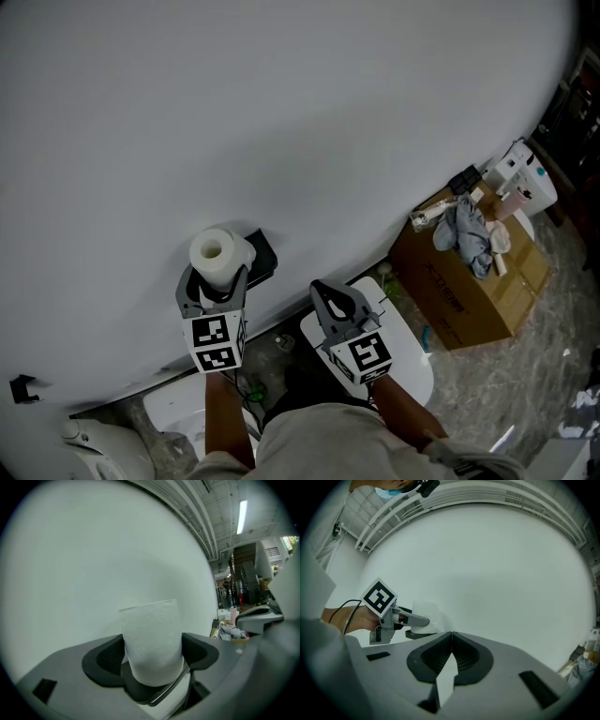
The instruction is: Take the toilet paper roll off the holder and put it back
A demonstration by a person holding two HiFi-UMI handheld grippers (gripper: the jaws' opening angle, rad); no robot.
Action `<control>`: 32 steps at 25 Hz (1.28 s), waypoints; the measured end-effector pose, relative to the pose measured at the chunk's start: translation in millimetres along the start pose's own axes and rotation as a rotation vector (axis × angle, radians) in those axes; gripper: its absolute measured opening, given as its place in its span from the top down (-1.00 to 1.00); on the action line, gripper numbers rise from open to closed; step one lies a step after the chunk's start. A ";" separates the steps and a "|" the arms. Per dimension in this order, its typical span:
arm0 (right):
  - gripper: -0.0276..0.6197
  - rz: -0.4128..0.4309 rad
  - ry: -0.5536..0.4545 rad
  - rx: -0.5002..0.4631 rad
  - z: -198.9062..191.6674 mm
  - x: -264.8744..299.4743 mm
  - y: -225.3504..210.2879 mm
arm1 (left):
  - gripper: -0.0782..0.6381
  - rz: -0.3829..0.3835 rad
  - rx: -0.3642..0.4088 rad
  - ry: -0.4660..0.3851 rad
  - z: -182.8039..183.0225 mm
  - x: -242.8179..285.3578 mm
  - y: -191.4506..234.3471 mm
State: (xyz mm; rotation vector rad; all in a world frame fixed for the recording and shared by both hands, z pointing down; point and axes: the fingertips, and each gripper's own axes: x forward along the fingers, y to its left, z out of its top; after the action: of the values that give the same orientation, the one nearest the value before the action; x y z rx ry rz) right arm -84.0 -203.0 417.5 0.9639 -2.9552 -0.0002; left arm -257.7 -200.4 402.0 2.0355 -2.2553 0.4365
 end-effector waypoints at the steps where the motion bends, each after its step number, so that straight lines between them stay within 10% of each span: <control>1: 0.90 0.003 -0.001 0.000 0.6 -0.3 0.4 | -0.28 0.005 -0.001 -0.003 1.1 -1.3 0.5; 32: 0.90 0.210 -0.015 0.002 6.2 -7.1 54.5 | -0.28 0.162 -0.024 -0.059 -3.1 -85.4 13.1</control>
State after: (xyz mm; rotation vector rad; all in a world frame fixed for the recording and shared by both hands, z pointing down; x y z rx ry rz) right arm -110.6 -154.9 411.6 0.6521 -3.0545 0.0010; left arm -260.9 -116.3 382.3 1.8860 -2.4585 0.3624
